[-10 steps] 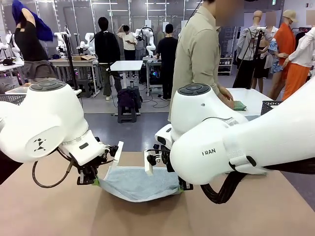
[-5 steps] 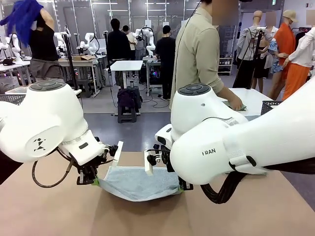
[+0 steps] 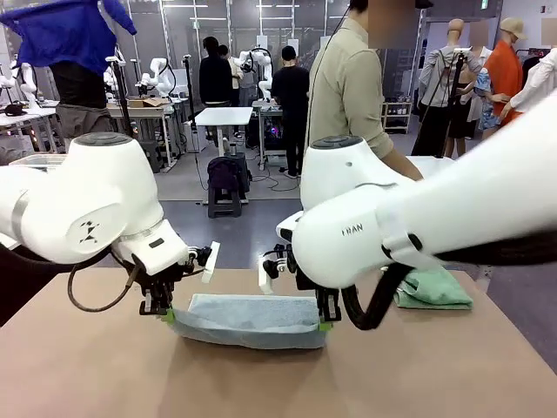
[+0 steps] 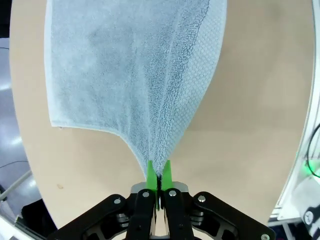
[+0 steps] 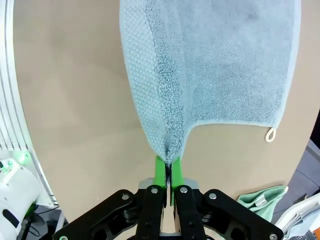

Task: Fold the towels and place them in the basket.
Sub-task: When a person lays out a Towel with hook on the table, fold it in half twice.

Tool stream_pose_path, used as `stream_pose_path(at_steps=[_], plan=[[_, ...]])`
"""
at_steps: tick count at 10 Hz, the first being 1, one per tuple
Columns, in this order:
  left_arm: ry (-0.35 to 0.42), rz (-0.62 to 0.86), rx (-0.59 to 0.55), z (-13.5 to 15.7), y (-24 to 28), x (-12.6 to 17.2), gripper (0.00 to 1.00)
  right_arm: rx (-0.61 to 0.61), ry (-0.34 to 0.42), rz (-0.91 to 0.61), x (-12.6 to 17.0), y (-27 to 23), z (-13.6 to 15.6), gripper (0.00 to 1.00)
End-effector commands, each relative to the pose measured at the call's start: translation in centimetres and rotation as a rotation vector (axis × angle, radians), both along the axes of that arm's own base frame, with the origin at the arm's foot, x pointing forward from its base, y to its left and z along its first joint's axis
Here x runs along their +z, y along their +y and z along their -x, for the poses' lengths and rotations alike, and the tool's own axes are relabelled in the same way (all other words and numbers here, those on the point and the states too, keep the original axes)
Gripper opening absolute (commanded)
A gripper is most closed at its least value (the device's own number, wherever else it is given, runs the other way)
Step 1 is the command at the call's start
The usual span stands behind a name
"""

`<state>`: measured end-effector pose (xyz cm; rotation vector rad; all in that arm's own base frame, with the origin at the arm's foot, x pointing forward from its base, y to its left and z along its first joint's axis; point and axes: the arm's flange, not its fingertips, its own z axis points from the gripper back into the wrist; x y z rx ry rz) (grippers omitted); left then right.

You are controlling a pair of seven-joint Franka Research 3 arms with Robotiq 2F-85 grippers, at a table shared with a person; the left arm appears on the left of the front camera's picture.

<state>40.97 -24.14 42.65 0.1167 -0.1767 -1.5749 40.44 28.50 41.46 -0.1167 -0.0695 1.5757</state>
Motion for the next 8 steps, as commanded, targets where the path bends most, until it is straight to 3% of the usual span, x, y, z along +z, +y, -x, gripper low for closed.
stream_pose_path(at_steps=[1, 6, 8], plan=[[0.06, -0.022, 0.01, -2.6, -0.9, 0.4, 0.03, -0.001, 0.061, 0.001, 0.4, 0.8, -2.6, 0.05], [0.129, -0.068, 0.073, -9.6, -1.4, -0.5, 0.03, -0.072, 0.132, 0.017, -0.4, 1.4, -8.4, 0.05], [0.142, -0.07, 0.045, -11.7, -1.2, -1.2, 0.03, -0.075, 0.153, 0.019, -0.8, 1.5, -10.3, 0.05]])
